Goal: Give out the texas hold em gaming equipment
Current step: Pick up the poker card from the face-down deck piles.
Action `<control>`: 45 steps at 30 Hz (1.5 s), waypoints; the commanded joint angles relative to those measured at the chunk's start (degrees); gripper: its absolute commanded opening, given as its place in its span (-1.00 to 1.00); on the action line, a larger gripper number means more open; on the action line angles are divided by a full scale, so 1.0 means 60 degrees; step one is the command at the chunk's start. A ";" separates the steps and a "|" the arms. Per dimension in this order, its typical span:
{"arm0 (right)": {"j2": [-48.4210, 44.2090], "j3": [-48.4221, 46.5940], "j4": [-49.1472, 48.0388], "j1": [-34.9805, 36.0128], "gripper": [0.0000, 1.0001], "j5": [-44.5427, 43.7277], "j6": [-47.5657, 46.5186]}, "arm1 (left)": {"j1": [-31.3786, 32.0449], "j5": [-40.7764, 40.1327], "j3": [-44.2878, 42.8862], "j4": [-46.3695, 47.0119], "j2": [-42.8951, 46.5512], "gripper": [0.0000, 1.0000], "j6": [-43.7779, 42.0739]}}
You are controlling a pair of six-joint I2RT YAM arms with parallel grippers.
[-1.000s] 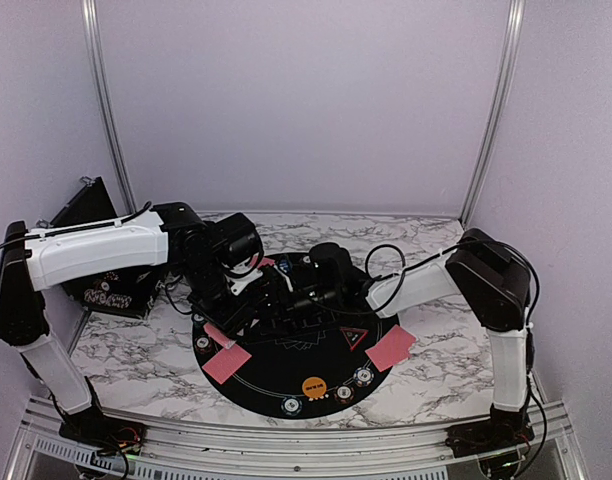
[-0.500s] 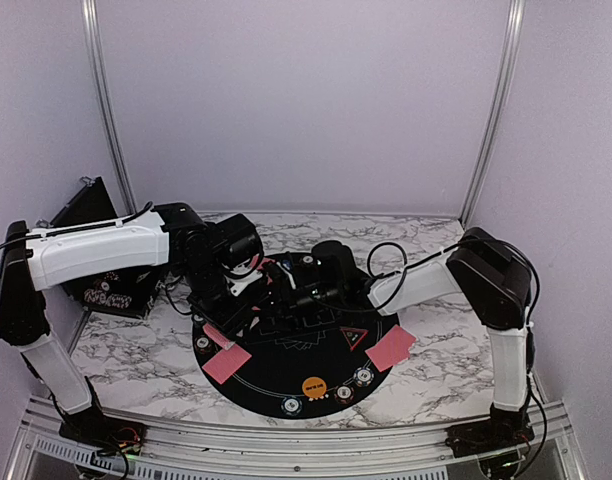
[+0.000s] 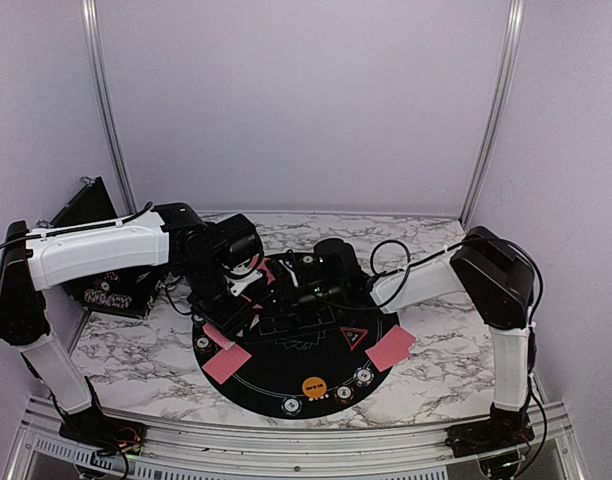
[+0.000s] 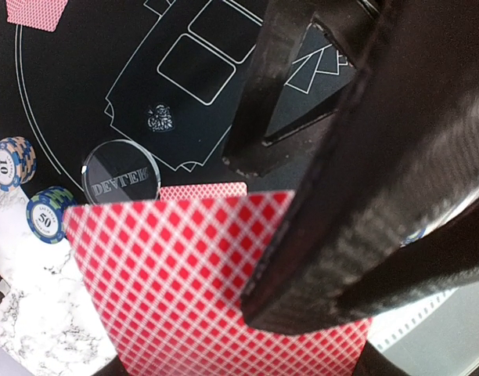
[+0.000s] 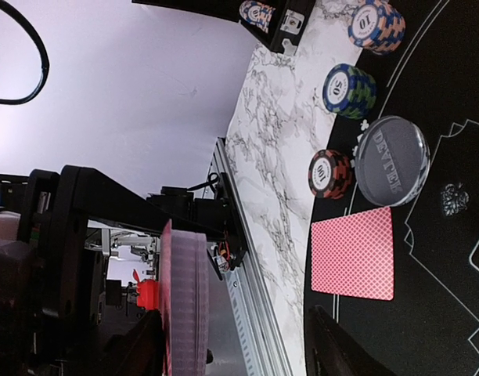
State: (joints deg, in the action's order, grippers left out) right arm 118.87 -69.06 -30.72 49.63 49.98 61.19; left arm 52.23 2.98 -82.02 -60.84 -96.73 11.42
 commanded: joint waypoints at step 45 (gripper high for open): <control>-0.1488 0.0803 -0.0076 -0.0156 -0.44 -0.0265 0.0185 | 0.0046 0.0045 -0.0060 -0.0231 -0.0068 0.16 0.0015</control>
State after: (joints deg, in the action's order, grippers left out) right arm 111.35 -64.51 -29.26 48.95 48.49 61.89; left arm 52.23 2.98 -82.00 -60.88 -96.73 11.44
